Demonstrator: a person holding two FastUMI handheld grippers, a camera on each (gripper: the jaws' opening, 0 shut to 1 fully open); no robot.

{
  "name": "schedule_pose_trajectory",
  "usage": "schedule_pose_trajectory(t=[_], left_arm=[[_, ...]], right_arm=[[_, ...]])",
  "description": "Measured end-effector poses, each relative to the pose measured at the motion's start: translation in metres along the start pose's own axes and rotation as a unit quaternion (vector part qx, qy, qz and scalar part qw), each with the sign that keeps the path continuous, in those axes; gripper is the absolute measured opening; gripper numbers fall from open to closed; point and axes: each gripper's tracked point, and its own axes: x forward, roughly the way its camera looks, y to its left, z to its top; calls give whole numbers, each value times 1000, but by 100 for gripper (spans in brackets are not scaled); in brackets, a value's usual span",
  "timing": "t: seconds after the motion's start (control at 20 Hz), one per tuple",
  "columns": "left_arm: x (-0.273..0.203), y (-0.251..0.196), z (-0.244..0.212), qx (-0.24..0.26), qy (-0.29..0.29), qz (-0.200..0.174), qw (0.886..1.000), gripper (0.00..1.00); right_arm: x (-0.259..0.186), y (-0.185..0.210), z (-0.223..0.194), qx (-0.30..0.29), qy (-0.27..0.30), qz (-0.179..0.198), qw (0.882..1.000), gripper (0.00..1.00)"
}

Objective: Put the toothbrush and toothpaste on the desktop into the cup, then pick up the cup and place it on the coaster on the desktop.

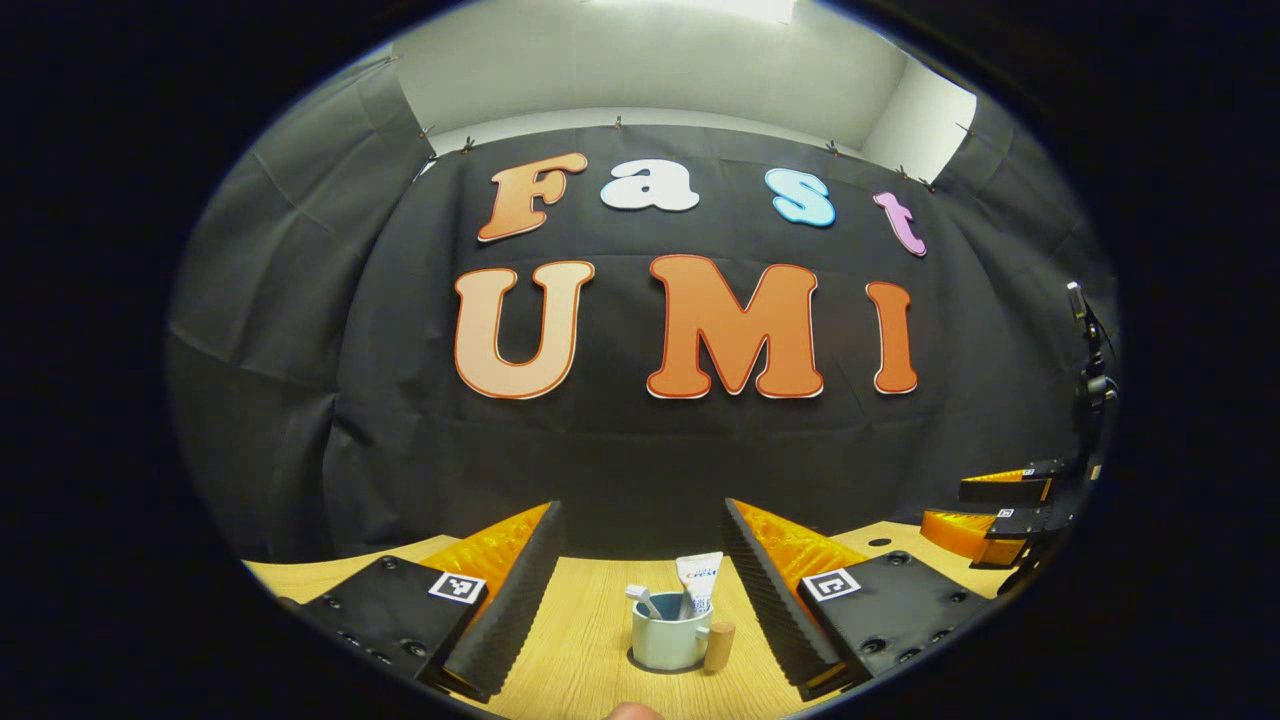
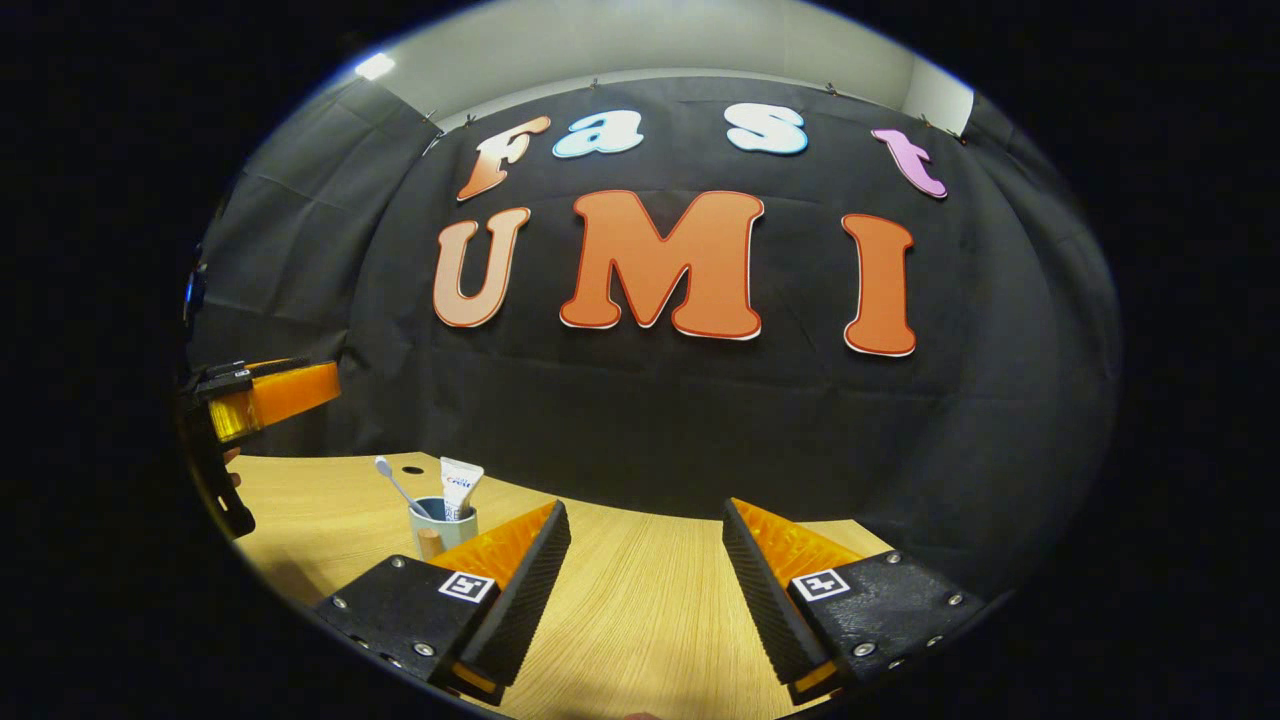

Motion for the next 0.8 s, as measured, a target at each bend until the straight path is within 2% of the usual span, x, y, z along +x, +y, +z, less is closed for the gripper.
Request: schedule_pose_trajectory(t=[0.65,0.75,0.8], left_arm=[[0,-10,-9,11,13,-7,1000,100],[1,-10,-12,9,16,-6,1000,96],[0,-9,-13,9,18,-6,1000,99]], right_arm=[[0,-1,2,-11,11,5,1000,96],[-1,0,2,-9,11,6,1000,96],[-1,0,1,-9,12,5,1000,96]])
